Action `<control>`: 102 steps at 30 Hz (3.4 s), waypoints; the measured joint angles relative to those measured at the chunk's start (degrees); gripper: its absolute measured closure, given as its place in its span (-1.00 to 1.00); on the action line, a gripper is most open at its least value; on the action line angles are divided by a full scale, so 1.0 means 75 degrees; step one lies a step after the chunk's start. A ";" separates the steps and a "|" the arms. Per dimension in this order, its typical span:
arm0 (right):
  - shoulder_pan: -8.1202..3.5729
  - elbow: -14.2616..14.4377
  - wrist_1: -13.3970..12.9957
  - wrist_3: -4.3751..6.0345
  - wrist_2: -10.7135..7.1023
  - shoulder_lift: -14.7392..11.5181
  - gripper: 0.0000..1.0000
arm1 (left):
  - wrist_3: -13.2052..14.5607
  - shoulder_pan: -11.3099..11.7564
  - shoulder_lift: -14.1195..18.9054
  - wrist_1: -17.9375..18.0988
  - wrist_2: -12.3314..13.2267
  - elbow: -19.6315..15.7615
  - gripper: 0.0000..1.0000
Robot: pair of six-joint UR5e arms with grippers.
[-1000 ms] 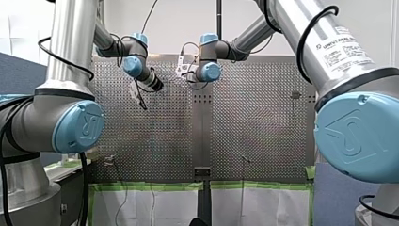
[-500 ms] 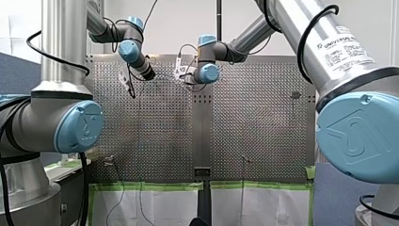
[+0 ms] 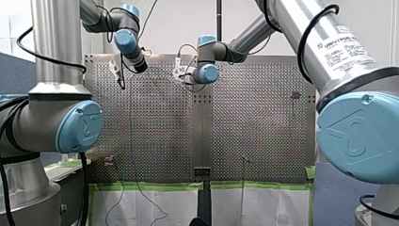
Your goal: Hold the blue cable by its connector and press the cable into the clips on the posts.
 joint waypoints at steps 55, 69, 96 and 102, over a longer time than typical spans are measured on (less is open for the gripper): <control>0.0415 -0.0313 -0.0160 0.0334 -0.0416 -0.0476 1.00 | -0.0181 0.1160 0.0205 0.0923 -0.0045 -0.0035 0.91; 0.0346 -0.0353 -0.0135 0.0351 -0.0425 -0.0416 1.00 | -0.0221 0.1399 0.0083 0.1029 0.0221 -0.0013 0.91; 0.0134 -0.0352 -0.0127 0.0351 -0.0420 -0.0206 1.00 | -0.0422 0.1620 -0.0422 0.1332 0.0735 0.0449 0.91; 0.0053 -0.0353 -0.0149 0.0378 -0.0417 -0.0192 1.00 | -0.0469 0.1677 -0.0446 0.1352 0.0771 0.0490 0.91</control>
